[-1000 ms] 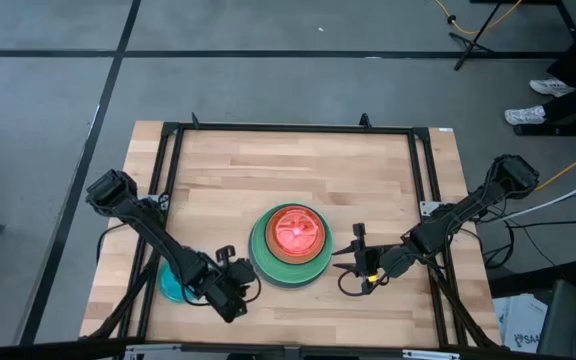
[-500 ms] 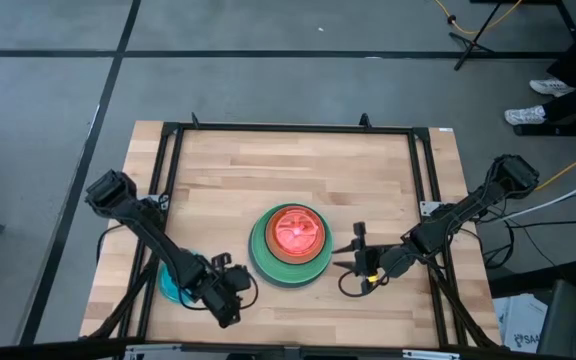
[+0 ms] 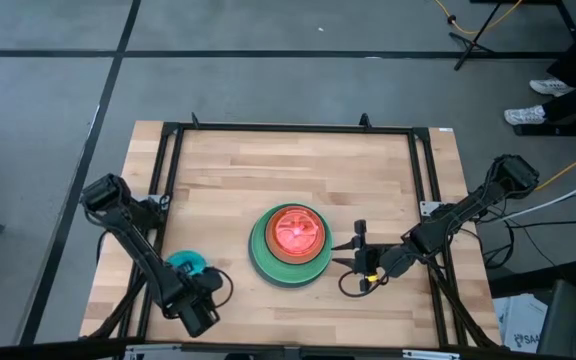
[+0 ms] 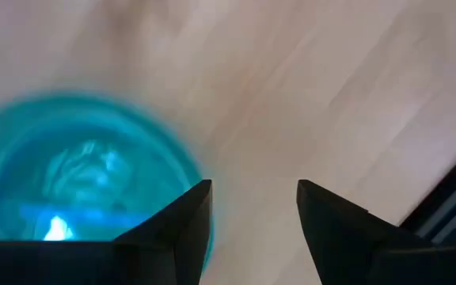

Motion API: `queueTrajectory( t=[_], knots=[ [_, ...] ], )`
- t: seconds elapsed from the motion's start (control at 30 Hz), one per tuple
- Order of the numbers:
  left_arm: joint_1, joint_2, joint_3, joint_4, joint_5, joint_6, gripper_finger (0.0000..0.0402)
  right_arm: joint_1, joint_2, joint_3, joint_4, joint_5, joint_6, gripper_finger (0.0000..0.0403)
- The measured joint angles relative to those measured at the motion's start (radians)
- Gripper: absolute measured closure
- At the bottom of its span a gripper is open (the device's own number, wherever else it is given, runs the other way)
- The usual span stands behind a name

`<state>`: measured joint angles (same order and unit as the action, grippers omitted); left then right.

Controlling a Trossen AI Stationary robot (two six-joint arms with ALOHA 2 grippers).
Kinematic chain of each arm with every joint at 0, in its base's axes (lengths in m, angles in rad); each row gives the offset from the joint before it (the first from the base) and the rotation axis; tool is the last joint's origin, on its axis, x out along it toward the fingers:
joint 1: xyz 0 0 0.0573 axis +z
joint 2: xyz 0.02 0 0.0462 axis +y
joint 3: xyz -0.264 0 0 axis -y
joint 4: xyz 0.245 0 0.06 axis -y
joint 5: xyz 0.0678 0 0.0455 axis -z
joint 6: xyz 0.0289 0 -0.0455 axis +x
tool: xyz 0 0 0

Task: Stack plastic plates
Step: Stack the blue plate on top of the pink plate

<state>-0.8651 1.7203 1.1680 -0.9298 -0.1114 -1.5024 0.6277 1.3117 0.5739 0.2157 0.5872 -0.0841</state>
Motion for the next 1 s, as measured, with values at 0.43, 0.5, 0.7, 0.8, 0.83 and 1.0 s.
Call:
queueTrajectory(
  t=[0.43, 0.5, 0.7, 0.8, 0.83, 1.0],
  knots=[
    [-0.038, 0.002, -0.148, 0.088, 0.087, -0.088, 0.0221, 0.0, 0.0, 0.0, 0.002, 0.0, 0.052, 0.0278],
    [-0.039, 0.002, -0.174, 0.086, 0.085, -0.089, 0.0221, 0.0, 0.0, 0.0, 0.002, 0.001, 0.056, 0.0278],
    [-0.039, 0.002, -0.21, 0.09, 0.08, -0.056, 0.0231, 0.0, 0.0, 0.0, 0.0, -0.003, 0.08, 0.0278],
    [-0.039, 0.002, -0.21, 0.091, 0.077, -0.015, 0.0259, 0.0, 0.0, 0.0, 0.0, -0.003, 0.086, 0.0278],
    [-0.039, 0.002, -0.211, 0.091, 0.077, -0.006, 0.027, 0.0, 0.0, 0.0, 0.0, -0.003, 0.087, 0.0278],
    [-0.039, 0.002, -0.211, 0.086, 0.072, 0.055, 0.034, 0.0, 0.0, 0.0, 0.0, -0.003, 0.089, 0.0278]
  ],
)
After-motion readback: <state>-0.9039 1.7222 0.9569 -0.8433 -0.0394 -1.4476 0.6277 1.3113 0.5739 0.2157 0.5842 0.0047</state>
